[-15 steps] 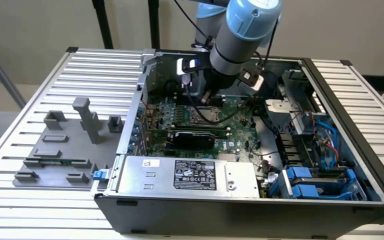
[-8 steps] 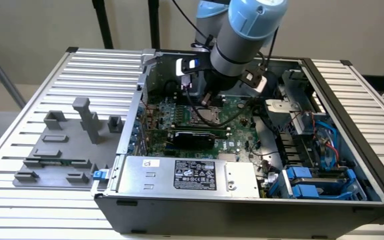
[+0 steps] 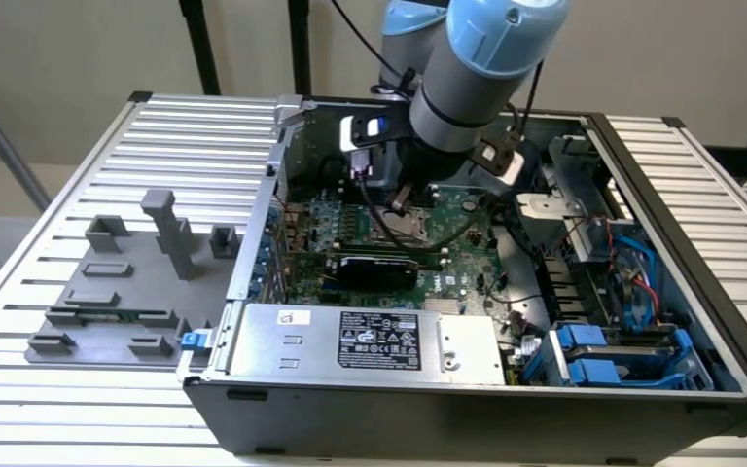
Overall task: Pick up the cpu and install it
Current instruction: 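Install the second cpu locking lever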
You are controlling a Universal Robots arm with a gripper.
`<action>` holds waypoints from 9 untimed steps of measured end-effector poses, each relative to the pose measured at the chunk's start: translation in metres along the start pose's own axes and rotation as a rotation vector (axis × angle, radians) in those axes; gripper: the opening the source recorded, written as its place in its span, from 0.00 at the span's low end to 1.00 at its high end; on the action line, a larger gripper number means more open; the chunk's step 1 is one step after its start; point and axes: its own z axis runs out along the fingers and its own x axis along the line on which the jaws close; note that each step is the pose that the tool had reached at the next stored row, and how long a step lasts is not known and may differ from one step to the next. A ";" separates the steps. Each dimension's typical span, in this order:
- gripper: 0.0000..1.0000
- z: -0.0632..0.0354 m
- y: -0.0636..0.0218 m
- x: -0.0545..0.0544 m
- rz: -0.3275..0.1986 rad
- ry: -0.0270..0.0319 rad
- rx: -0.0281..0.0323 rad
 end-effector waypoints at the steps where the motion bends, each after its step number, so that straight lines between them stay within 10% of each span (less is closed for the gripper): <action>1: 0.11 -0.0005 0.0001 -0.001 0.000 -0.0019 -0.0011; 9: 0.11 -0.0046 -0.0008 -0.009 0.003 -0.0201 -0.0118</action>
